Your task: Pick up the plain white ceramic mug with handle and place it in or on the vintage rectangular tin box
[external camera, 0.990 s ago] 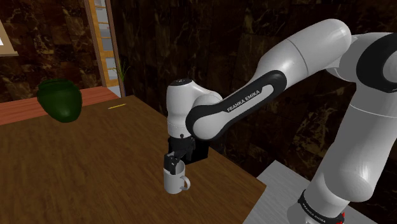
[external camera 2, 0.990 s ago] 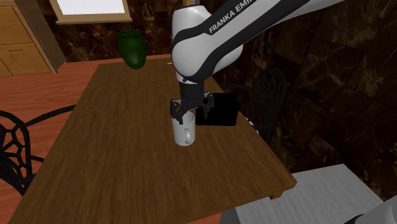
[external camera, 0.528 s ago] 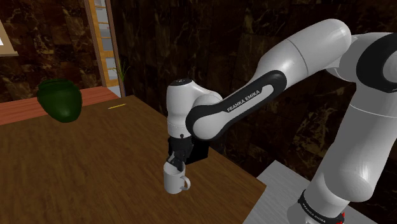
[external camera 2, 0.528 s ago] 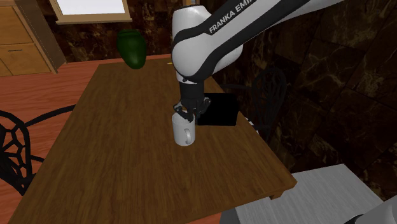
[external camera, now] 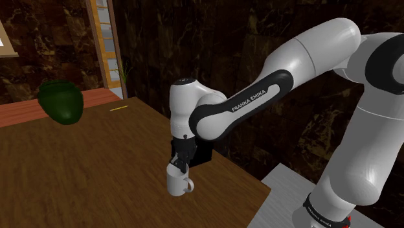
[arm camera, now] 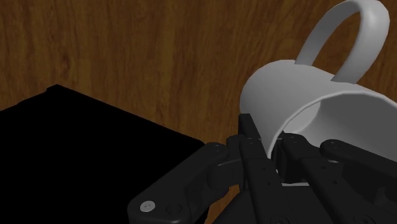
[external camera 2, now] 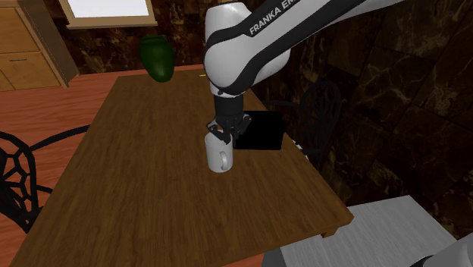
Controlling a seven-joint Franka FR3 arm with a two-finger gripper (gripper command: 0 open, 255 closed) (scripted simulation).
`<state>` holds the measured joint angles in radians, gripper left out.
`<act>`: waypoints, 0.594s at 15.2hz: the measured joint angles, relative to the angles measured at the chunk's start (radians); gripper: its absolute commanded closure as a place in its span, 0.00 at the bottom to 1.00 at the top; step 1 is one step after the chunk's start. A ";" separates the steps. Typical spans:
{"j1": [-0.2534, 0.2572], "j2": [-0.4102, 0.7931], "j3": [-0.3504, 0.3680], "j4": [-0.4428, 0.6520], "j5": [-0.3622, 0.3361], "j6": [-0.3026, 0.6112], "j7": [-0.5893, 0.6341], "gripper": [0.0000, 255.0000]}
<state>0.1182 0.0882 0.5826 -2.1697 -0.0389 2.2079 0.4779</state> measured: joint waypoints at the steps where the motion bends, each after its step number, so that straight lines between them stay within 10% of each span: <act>1: 0.000 -0.005 0.001 0.009 0.004 -0.014 -0.002 1.00; 9: -0.006 -0.066 0.002 0.056 0.045 -0.111 -0.029 1.00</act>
<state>0.1123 0.0219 0.5849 -2.1135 0.0057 2.0968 0.4484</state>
